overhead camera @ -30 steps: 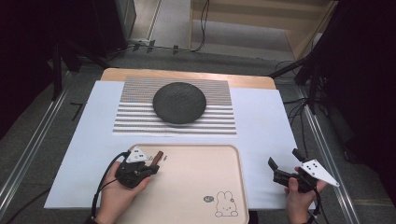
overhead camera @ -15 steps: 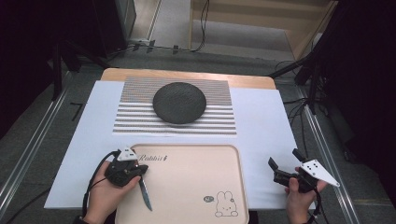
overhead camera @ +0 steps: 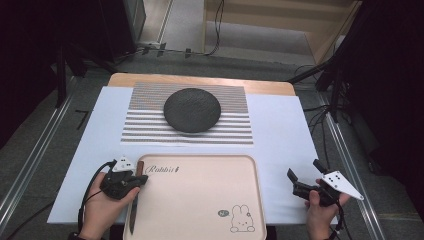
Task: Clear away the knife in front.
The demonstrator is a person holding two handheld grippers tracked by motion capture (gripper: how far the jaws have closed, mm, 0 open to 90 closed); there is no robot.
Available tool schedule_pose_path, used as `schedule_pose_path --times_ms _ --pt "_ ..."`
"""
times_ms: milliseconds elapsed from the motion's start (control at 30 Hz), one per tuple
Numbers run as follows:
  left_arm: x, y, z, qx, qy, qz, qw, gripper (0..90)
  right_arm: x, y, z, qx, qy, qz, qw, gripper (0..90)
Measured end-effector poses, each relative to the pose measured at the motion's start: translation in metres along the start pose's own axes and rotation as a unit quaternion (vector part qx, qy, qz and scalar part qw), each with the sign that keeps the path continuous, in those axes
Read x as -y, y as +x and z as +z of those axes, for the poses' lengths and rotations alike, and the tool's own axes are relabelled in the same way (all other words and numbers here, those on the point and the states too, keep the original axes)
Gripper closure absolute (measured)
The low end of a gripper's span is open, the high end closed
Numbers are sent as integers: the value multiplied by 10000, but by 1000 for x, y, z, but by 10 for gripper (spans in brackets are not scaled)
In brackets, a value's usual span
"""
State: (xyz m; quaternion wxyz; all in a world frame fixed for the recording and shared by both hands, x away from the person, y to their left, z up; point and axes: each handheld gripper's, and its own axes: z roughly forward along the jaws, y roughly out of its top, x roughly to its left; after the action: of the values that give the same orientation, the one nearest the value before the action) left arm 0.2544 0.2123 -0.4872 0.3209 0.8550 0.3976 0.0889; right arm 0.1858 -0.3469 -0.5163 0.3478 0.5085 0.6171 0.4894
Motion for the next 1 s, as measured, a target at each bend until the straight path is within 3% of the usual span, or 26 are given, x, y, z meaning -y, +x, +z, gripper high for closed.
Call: schedule_pose_path --times_ms 100,300,333,367,400,500,567,633,1000 --pt "1 3 -4 23 -252 -48 9997 891 0 0 0 -3 1 -2 10000 0" --pt "2 9 -18 71 -1149 -181 9932 451 0 0 0 -4 0 3 10000 0" --pt "2 9 -18 71 -1149 -181 9932 390 0 0 0 -4 0 3 10000 0" --pt "2 10 -19 55 -1254 -187 9919 390 0 0 0 -5 1 1 10000 0" --pt "3 11 -21 46 -1371 -171 9904 219 0 0 0 -4 5 -3 10000 0" --pt "4 11 -23 37 -1499 -116 9886 33 0 0 0 -4 4 -4 10000 0" --pt "6 13 -27 -92 -1734 -151 9847 0 0 0 0 -8 3 -5 10000 0" --pt "7 15 -28 -197 -1799 -217 9833 0 0 0 0 -7 4 -5 10000 0" --pt "13 29 -32 -301 -1919 -225 9807 0 0 0 0 -15 3 -4 10000 0"
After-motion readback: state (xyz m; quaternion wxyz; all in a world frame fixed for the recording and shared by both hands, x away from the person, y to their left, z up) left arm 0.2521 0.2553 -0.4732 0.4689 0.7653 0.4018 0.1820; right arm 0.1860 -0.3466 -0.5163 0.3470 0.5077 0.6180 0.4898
